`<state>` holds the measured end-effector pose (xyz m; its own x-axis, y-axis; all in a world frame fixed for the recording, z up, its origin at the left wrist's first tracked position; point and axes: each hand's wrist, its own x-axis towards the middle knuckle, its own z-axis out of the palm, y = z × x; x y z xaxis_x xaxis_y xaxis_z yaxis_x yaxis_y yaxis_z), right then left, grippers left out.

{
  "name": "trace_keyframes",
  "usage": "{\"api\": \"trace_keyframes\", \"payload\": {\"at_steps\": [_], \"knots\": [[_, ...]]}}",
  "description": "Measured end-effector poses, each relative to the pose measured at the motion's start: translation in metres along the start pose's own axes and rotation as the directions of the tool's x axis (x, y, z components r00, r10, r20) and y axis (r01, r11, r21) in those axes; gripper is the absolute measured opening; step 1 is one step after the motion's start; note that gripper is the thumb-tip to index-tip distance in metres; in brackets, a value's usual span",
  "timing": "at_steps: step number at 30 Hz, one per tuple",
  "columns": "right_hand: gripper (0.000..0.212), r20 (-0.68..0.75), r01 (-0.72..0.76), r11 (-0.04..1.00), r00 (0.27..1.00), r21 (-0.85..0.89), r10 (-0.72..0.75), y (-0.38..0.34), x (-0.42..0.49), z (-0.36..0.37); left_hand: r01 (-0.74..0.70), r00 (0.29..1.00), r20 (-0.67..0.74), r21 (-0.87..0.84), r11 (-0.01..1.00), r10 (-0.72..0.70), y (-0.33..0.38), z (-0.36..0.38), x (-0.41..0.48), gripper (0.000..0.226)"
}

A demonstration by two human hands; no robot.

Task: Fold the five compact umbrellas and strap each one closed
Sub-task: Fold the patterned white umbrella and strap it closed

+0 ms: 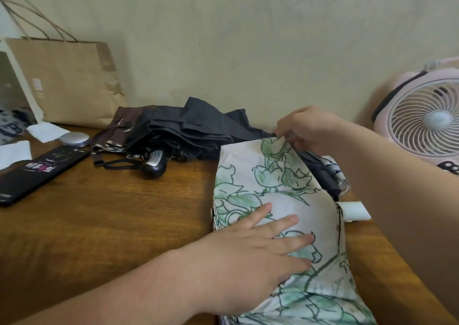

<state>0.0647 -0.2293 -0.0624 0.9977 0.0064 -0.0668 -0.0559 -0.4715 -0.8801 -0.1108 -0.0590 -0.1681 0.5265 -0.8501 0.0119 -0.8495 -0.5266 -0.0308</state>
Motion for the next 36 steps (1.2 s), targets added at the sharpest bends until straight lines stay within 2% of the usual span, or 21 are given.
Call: {"api": "trace_keyframes", "payload": {"at_steps": [3, 6, 10, 12, 15, 19, 21, 24, 26, 28, 30, 31, 34, 36], "knots": [[0.019, 0.065, -0.08, 0.99, 0.995, 0.115, 0.073, 0.002, 0.007, -0.002, -0.006, 1.0, 0.004, -0.004, 1.0, 0.006, 0.001, -0.002, 0.0, 0.045], [0.035, 0.179, -0.154, 0.978, 0.976, 0.142, 0.127, 0.006, 0.009, 0.002, -0.004, 0.999, 0.037, -0.023, 1.0, 0.005, 0.003, -0.007, 0.001, 0.045], [0.039, 0.294, -0.143, 0.954, 0.954, 0.265, 0.061, 0.007, 0.007, 0.007, 0.001, 0.999, 0.055, -0.044, 0.999, 0.002, 0.003, -0.009, 0.0, 0.045], [0.038, 0.239, -0.09, 0.943, 0.971, 0.322, 0.011, 0.003, 0.003, 0.008, 0.001, 0.998, 0.058, -0.046, 0.999, 0.002, 0.004, -0.009, 0.0, 0.045], [0.03, 0.08, 0.038, 0.909, 0.994, 0.414, -0.078, -0.006, -0.015, 0.003, 0.007, 0.998, 0.065, -0.044, 0.999, -0.004, 0.004, -0.01, 0.0, 0.046], [0.018, -0.018, 0.203, 0.873, 0.976, 0.443, -0.218, -0.014, -0.074, -0.013, 0.004, 0.997, 0.074, -0.031, 1.0, -0.002, 0.005, -0.013, -0.001, 0.047], [0.022, -0.028, 0.257, 0.861, 0.962, 0.438, -0.273, -0.008, -0.112, -0.025, 0.025, 0.997, 0.074, -0.053, 0.998, -0.021, 0.005, -0.012, -0.004, 0.048], [0.036, -0.021, 0.264, 0.86, 0.959, 0.437, -0.284, 0.019, -0.166, -0.04, 0.029, 0.999, 0.019, -0.046, 0.999, -0.028, 0.009, -0.009, -0.007, 0.049], [0.045, 0.011, 0.219, 0.863, 0.968, 0.456, -0.252, 0.046, -0.192, -0.043, 0.058, 0.991, 0.126, -0.112, 0.992, -0.044, 0.016, -0.013, -0.01, 0.048], [0.055, 0.027, 0.183, 0.882, 0.976, 0.434, -0.215, 0.075, -0.21, -0.037, 0.105, 0.961, 0.274, -0.207, 0.973, -0.045, 0.023, -0.019, -0.014, 0.054], [0.034, -0.01, 0.149, 0.92, 0.988, 0.362, -0.156, 0.101, -0.221, -0.028, 0.123, 0.938, 0.347, -0.259, 0.958, -0.027, 0.03, -0.027, -0.019, 0.063], [0.026, -0.027, 0.144, 0.943, 0.989, 0.3, -0.142, 0.111, -0.224, -0.024, 0.128, 0.934, 0.356, -0.264, 0.956, -0.027, 0.032, -0.03, -0.021, 0.067], [0.025, 0.021, 0.183, 0.981, 0.983, 0.067, -0.184, 0.132, -0.227, -0.013, 0.146, 0.924, 0.381, -0.248, 0.958, -0.042, 0.041, -0.029, -0.022, 0.071], [0.027, 0.017, 0.217, 0.976, 0.976, 0.022, -0.217, 0.138, -0.227, -0.011, 0.178, 0.933, 0.346, -0.205, 0.962, -0.099, 0.04, -0.012, -0.028, 0.085]]}}
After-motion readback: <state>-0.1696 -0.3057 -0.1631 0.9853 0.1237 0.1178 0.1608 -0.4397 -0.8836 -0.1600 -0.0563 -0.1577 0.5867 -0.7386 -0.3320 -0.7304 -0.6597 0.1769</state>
